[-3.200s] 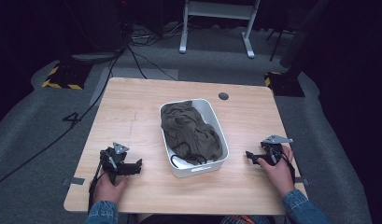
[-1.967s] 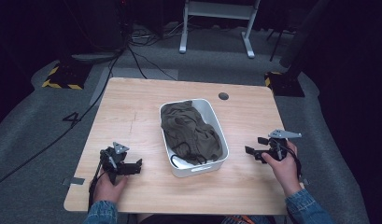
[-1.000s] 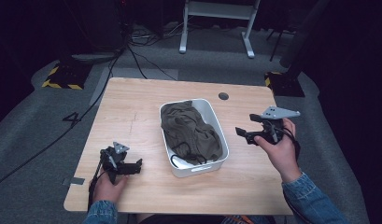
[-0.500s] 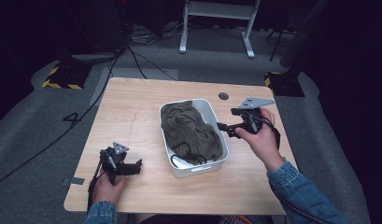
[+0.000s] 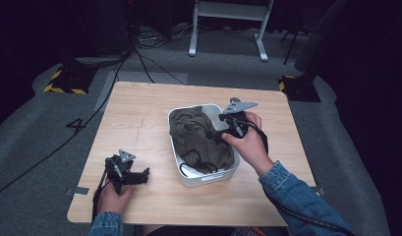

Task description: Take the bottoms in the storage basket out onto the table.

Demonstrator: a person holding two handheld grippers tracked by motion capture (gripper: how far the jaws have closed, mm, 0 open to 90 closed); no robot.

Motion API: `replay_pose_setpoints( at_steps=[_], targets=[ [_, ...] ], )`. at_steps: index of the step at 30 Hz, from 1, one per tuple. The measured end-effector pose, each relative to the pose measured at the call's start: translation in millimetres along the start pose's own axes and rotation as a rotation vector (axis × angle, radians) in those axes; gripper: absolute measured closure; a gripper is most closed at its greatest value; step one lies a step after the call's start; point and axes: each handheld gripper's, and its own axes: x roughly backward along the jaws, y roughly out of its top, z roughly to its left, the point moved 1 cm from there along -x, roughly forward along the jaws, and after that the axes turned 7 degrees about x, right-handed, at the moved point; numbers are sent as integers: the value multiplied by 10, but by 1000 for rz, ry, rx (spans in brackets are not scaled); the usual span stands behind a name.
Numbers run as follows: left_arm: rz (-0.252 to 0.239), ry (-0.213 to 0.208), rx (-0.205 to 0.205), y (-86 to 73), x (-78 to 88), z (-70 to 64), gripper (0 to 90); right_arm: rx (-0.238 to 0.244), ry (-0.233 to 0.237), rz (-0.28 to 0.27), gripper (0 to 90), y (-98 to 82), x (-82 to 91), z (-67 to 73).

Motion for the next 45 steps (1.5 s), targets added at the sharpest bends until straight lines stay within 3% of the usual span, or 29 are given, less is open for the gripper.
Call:
replay_pose_setpoints(
  at_steps=[6, 17, 23, 31, 36, 38, 40, 45],
  targets=[
    [0, 0, 0, 0, 0, 0, 15, -21, -21, -30, 157, 15, -227, 68],
    [0, -1, -1, 2, -1, 2, 14, -46, 7, 57, 158, -179, -711, 199],
    [0, -1, -1, 2, -1, 2, 14, -73, -48, 96, 154, -260, -934, 167],
    [0, -2, -2, 2, -2, 2, 15, -91, -84, 137, 112, -361, -1109, 157],
    [1, -3, -4, 3, -2, 4, 14, -136, -86, 165, 70, -429, -1186, 147],
    [0, -2, -3, 2, -2, 2, 14, -145, -82, 184, 47, -463, -1228, 148],
    [0, -2, -2, 2, -2, 2, 15, -173, -53, 253, 19, -522, -1301, 168],
    [0, -2, -2, 2, -2, 2, 14, -193, -60, 279, 4, -539, -1332, 158]
  ],
)
